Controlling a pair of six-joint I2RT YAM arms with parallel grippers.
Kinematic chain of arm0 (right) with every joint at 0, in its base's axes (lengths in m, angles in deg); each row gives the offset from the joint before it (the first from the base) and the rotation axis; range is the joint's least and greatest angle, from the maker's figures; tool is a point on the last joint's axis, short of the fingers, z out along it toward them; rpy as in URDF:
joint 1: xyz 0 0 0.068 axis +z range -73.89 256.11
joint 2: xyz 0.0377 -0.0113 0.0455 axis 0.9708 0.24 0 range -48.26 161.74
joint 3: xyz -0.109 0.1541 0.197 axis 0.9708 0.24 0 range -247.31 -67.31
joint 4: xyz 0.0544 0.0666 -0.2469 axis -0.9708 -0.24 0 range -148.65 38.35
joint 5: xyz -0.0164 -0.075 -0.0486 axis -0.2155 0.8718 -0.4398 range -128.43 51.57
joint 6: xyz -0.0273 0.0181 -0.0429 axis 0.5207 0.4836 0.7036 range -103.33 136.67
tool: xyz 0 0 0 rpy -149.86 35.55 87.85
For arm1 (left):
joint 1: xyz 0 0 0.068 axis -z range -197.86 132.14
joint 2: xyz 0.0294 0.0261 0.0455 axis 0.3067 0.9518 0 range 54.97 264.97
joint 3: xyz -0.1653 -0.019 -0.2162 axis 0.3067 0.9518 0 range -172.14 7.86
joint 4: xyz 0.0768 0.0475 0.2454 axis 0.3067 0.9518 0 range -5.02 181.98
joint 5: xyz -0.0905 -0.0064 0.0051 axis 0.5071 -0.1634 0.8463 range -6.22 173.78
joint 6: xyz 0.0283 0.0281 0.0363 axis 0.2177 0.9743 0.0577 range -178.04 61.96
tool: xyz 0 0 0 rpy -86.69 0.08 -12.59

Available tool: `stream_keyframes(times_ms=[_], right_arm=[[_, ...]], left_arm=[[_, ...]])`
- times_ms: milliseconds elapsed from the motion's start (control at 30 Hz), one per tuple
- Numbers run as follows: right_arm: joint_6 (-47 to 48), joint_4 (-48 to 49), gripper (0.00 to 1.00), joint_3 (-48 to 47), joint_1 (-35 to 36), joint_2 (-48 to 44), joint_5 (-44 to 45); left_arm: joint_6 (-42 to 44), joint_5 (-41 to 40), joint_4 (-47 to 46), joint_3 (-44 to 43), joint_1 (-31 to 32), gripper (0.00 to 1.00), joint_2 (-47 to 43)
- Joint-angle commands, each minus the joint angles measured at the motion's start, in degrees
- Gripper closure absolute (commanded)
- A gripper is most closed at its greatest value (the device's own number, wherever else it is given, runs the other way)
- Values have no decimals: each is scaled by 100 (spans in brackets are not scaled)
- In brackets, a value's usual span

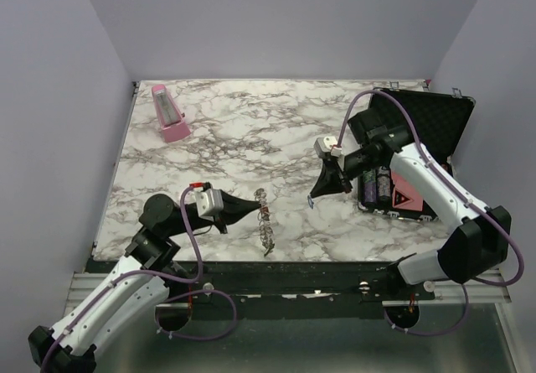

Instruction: Put the keys on the keyring

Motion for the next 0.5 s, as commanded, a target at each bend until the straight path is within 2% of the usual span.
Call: stream_keyframes(times_ms=[0, 100, 200, 300, 467], right_arm=[[-314, 32, 99, -263, 342, -254, -792], [-474, 192, 100, -280, 430, -377, -1135], [-106, -45, 100, -316, 457, -448, -1513], [-113, -46, 100, -325, 466, -536, -1567], [-52, 77, 100, -184, 483, -720, -1497]], left_arm=[[-290, 93, -984, -82, 149, 100, 287], [-194, -109, -1020, -117, 377, 100, 445], [25, -460, -915, -231, 728, 100, 630], [237, -873, -818, -293, 1106, 100, 779], [299, -1085, -1317, -126, 1362, 100, 981]])
